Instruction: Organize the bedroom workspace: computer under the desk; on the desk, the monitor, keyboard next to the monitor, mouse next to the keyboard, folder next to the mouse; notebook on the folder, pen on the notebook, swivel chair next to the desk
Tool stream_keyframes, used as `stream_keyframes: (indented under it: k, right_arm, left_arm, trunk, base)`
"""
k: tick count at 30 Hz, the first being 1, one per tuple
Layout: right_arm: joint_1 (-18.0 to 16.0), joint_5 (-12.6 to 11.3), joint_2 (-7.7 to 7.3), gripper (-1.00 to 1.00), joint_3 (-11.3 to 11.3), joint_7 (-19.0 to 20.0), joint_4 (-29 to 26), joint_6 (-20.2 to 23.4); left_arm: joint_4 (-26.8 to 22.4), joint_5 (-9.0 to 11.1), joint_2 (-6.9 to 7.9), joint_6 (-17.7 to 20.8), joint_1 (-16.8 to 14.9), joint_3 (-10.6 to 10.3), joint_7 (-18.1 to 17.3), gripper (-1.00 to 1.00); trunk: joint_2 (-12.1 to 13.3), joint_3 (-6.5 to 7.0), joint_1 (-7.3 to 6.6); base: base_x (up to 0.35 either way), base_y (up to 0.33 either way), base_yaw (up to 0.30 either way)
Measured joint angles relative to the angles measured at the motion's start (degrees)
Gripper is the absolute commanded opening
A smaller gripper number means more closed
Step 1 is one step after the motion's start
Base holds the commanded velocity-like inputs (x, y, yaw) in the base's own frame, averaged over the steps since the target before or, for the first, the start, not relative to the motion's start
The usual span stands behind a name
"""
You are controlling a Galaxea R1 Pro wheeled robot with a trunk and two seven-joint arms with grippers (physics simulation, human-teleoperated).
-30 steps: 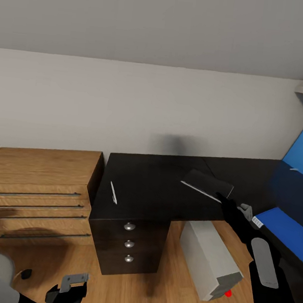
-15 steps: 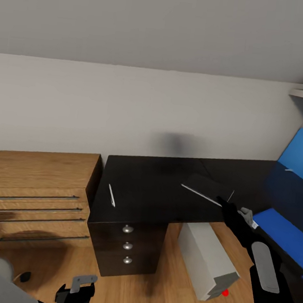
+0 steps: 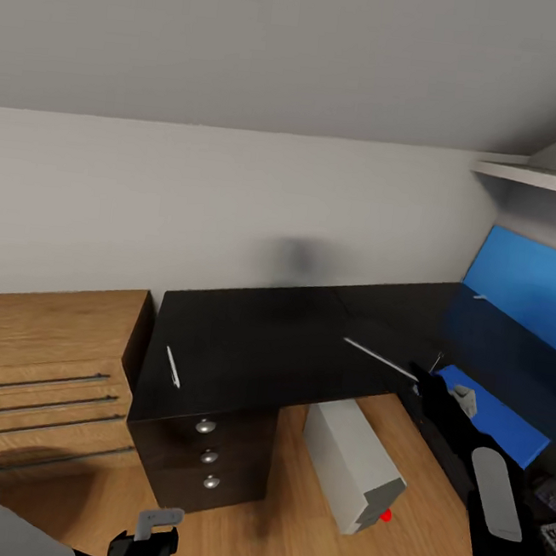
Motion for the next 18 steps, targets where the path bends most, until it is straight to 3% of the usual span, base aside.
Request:
stream_keyframes:
  k: [5, 18]
  right_arm:
    - [0.01, 1.09, -0.01, -1.0, -2.75, -1.35, 0.21, -0.13]
    - [0.01, 1.09, 0.01, -1.0, -5.16, -4.48, 0.42, -0.21]
  left_arm:
    - [0.41, 1.68, -0.06, 0.3, 0.01, 0.01, -2.76, 1.0]
    - [0.4, 1.82, -0.08, 0.27, 0.01, 0.0, -3.14, 1.0]
  trunk:
    - [1.62, 0.71, -0.88]
    - [1.62, 0.43, -0.89]
  base:
    - [0.0, 0.0, -0.265]
    - [0.0, 0.0, -0.266]
